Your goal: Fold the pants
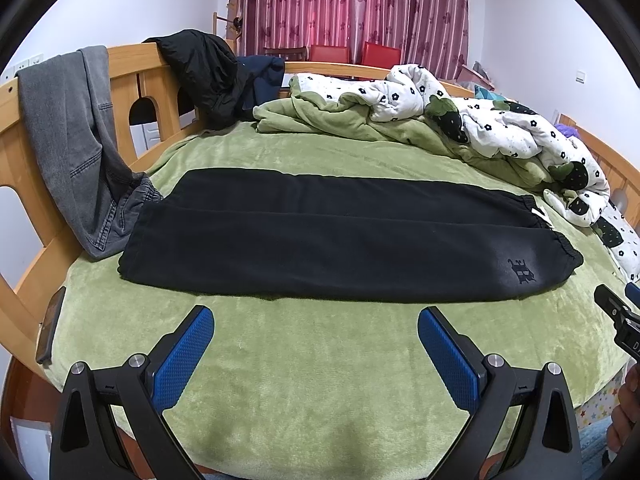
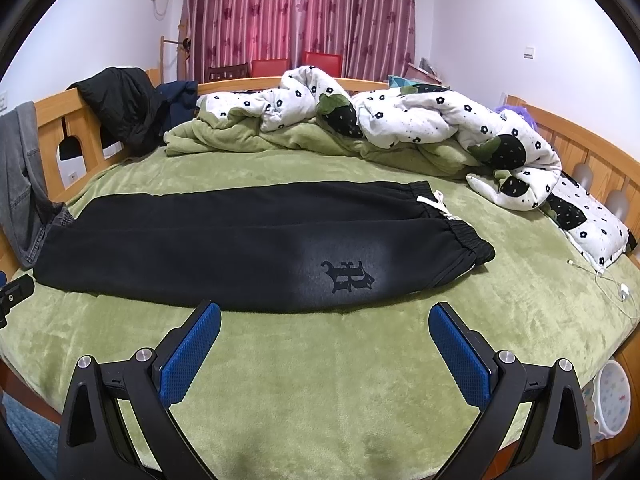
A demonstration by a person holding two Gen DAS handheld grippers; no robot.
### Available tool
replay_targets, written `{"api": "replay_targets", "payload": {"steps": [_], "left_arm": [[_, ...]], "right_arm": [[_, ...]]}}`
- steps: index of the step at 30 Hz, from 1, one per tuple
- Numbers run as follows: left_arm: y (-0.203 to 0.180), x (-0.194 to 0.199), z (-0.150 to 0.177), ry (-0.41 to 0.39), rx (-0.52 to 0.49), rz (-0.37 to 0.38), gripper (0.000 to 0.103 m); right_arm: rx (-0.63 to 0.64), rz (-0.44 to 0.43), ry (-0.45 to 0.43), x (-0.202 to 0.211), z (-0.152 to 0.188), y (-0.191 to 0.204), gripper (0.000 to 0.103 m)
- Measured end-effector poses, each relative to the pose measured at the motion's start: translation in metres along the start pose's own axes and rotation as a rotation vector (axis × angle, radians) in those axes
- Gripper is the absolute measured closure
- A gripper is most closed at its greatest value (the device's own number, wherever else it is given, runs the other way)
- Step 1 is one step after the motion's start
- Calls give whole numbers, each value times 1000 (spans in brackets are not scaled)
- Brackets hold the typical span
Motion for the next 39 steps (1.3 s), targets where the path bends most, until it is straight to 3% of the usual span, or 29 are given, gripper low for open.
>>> {"api": "replay_targets", "payload": {"steps": [14, 39], "left_arm": [[-3, 0, 0, -5, 0, 3, 0], [7, 20, -10, -52, 26, 30, 0]], "right_arm": [[-30, -14, 22, -9, -7, -13, 1], [-86, 16, 22, 1, 18, -12, 1]]}}
Point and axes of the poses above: each gripper's, at about its wrist camera, not at the fingertips, and x roughly against the way its jaws point, y to its left, z to its underside, the point moved 9 cm from there along -x, roughly the way its jaws point, and after that the axes turned 12 degrees about z, right-handed, at the moved point
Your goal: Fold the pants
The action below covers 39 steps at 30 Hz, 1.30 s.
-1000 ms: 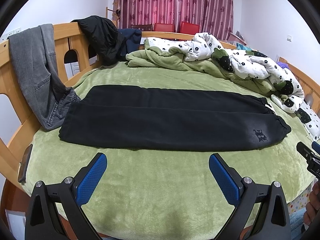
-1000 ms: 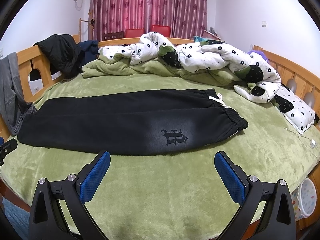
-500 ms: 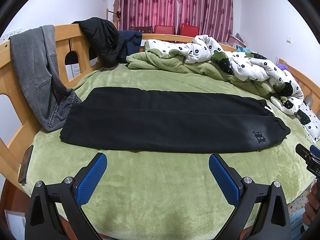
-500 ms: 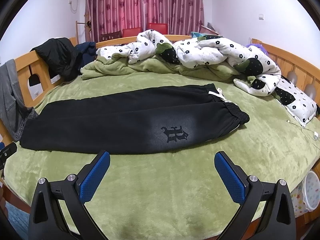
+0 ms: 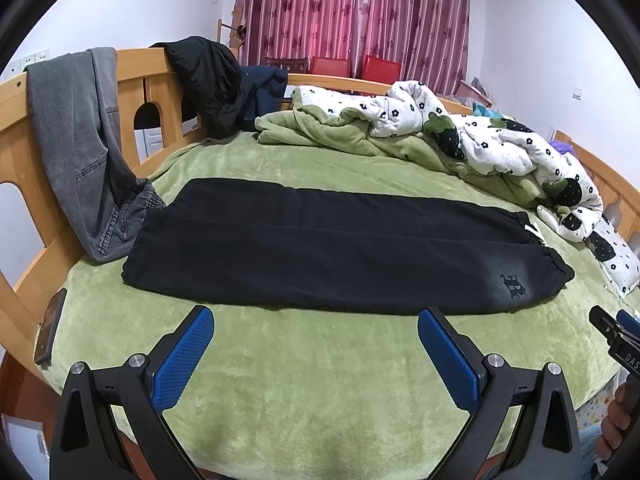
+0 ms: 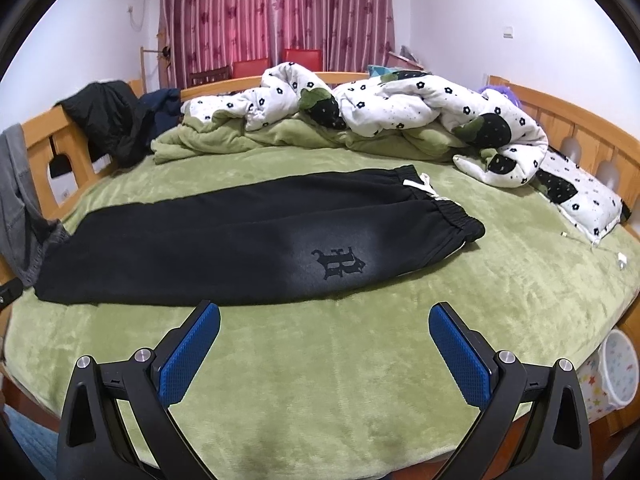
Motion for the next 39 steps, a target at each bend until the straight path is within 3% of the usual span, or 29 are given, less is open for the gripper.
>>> {"api": "replay_targets", "payload": {"steps": [13, 20, 24, 33, 39], "left_arm": [[14, -1, 0, -11, 60, 49, 0], [16, -7, 8, -11, -22, 11, 1], [27, -15, 13, -15, -65, -61, 1], [70, -72, 45, 90, 164, 38, 1], [90, -110, 70, 145, 278, 122, 5]], "right_arm": [[-75, -84, -19, 13, -11, -7, 1], [-81, -102, -60, 1, -12, -9, 2], [-57, -71, -107, -7, -18, -11, 2], [25, -113, -65, -53, -35, 23, 9], [9, -158, 50, -107, -4, 39, 11]]}}
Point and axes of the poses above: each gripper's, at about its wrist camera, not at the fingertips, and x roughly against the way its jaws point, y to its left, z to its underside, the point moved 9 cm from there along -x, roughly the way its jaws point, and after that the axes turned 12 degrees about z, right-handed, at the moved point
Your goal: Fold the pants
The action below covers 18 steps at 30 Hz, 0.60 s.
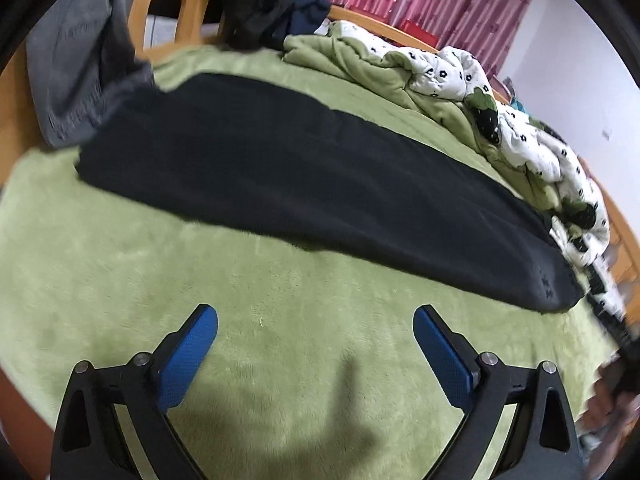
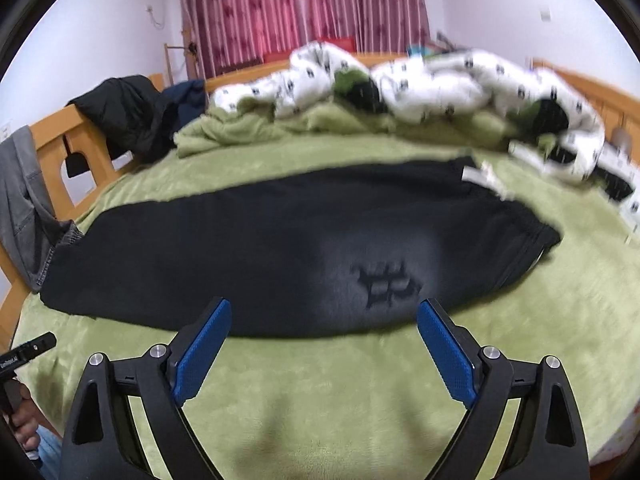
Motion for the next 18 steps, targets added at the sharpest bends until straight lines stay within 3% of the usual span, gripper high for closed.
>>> {"api": "replay_targets", "payload": {"steps": [4, 9, 13, 16, 18], "left_arm": [[22, -17, -4, 11, 109, 74, 5], [53, -38, -19, -6, 241, 138, 10], [62, -53, -34, -56, 287, 156, 13], [66, -61, -45, -86, 305, 153, 23], [71, -70, -54, -77, 337, 160, 37]], "right_arm": [[-64, -18, 114, -39, 27, -15, 30], [-198, 11, 161, -66, 34, -58, 31], [-310, -28, 189, -85, 30, -82, 31], [-388, -59, 268, -112, 29, -85, 31], [-433, -52, 299, -131, 27, -87, 30]]}}
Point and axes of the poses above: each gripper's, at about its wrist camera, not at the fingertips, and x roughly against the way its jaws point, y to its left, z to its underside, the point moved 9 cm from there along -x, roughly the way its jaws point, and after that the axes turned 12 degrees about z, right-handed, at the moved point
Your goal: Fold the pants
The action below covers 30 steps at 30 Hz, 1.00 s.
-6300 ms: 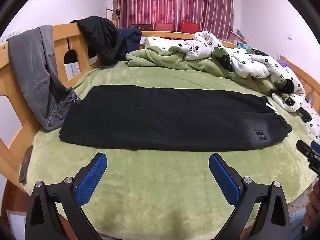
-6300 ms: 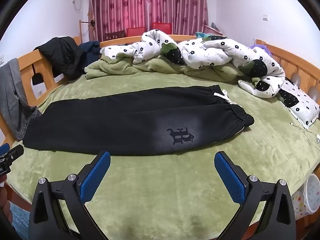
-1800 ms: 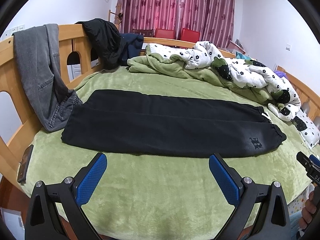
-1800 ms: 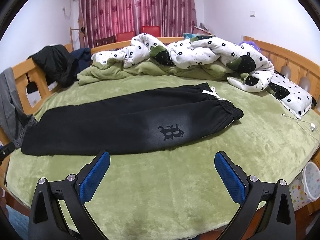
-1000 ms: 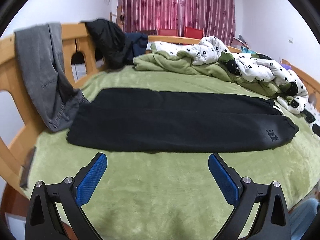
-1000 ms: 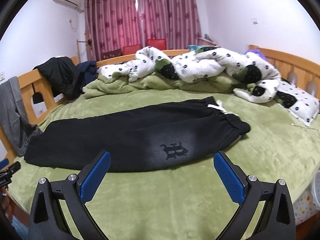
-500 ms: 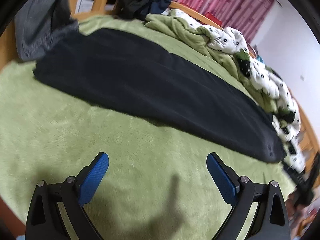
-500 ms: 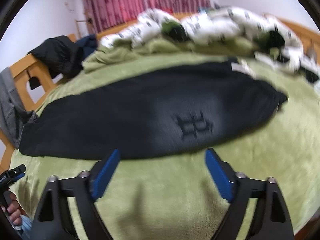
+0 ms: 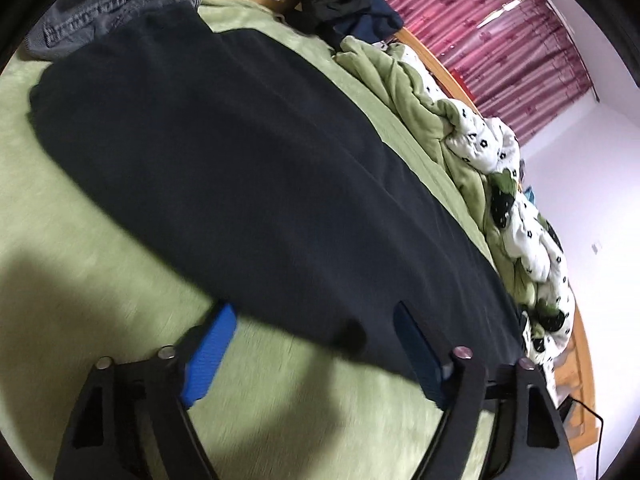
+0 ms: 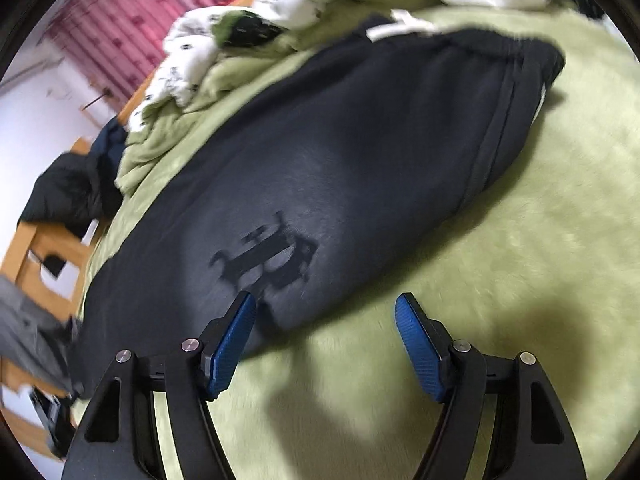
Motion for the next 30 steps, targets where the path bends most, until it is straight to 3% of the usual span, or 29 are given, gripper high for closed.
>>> {"api": "replay_targets", "payload": {"steps": [1, 3, 4, 5, 11, 19, 23, 27, 28, 29, 30], "left_arm": [[3, -2, -4, 8, 12, -13, 45], [13, -2, -14, 18, 33, -95, 94], [15, 1, -19, 0, 38, -114, 94], [7, 5, -24, -19, 29, -78, 94], [-43, 12, -63, -112, -183, -119, 94], [-73, -27, -138, -178, -288, -144, 94], [-88, -74, -175, -187, -348, -206, 94], [-95, -124, -194, -166, -367, -272, 89], [-92, -137, -193, -138, -360, -282, 82], [-89, -145, -191, -112, -354, -289, 61], [-84, -153, -183, -66, -345, -301, 36]], "right_arm": [[-4, 6, -16, -2, -6, 1, 34], [12, 40, -52, -5, -18, 6, 68], [25, 59, -60, -6, -22, 8, 85], [40, 54, -74, -4, -27, 14, 88], [163, 41, -296, 53, -65, 54, 88], [230, -21, -347, 45, -133, 94, 89], [293, -6, -384, 26, -162, 117, 89], [294, 27, -388, -21, -186, 132, 86], [281, 47, -380, -36, -189, 133, 75], [268, 86, -363, -54, -191, 132, 49], [260, 139, -333, -70, -191, 129, 35]]}}
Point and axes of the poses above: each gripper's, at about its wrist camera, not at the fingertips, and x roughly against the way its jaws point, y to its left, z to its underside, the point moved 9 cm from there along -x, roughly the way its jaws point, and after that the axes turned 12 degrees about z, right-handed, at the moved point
